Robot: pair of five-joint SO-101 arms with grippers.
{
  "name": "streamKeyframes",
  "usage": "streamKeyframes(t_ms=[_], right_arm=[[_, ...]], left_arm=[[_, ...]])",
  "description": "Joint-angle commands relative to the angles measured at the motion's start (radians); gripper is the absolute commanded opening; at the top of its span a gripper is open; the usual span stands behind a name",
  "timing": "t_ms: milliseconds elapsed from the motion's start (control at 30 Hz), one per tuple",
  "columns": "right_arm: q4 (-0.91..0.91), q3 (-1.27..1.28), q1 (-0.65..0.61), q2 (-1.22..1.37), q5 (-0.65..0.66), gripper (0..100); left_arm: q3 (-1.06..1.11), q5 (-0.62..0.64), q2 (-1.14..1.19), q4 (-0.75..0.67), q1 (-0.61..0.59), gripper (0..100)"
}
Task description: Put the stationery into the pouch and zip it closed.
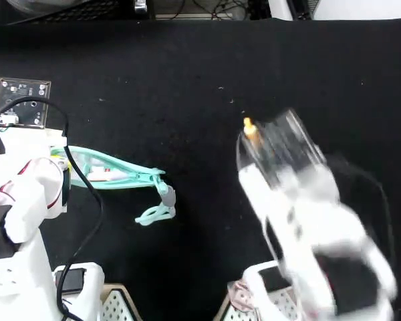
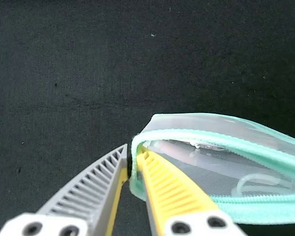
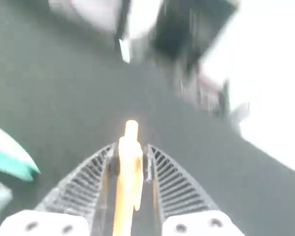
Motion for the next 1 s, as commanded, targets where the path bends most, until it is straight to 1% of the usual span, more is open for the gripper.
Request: streamKeyframes(t_ms=[0, 133, 233, 333, 467, 533, 633, 733, 800, 967], right_arm=[[-0.058, -0.091, -0.166, -0.097, -0.149, 1.3], [-0.210, -0.102, -0.342, -0.113, -0.247, 1.3], [-0.350, -0.074, -0.457, -0.111, -0.261, 1.3], [-0.505, 0.016, -0.537, -0.111, -0.261, 1.3], [-0.730, 0.193, -0.586, -0.111, -0.264, 1.3], [-0.809, 0.266, -0.595, -0.111, -0.259, 1.3], [-0.824, 0.334, -0.597, -0.111, -0.264, 1.3], [-0.842, 0.390, -0.631, -0.111, -0.264, 1.3], [-0.911, 0.444, -0.658, -0.111, -0.256, 1.3], [-1.092, 0.549, -0.661, -0.111, -0.255, 1.3]], left_arm=[[0.041, -0.002, 0.009, 0.012, -0.008, 3], [0.041, -0.002, 0.009, 0.012, -0.008, 3], [0.042, -0.002, 0.009, 0.012, -0.008, 3], [0.042, -0.002, 0.009, 0.012, -0.008, 3], [0.042, -0.002, 0.009, 0.012, -0.008, 3], [0.042, -0.002, 0.009, 0.012, -0.008, 3], [0.042, -0.002, 0.009, 0.012, -0.008, 3], [0.042, -0.002, 0.009, 0.012, -0.008, 3], [0.042, -0.002, 0.009, 0.012, -0.008, 3], [0.042, -0.002, 0.009, 0.012, -0.008, 3]])
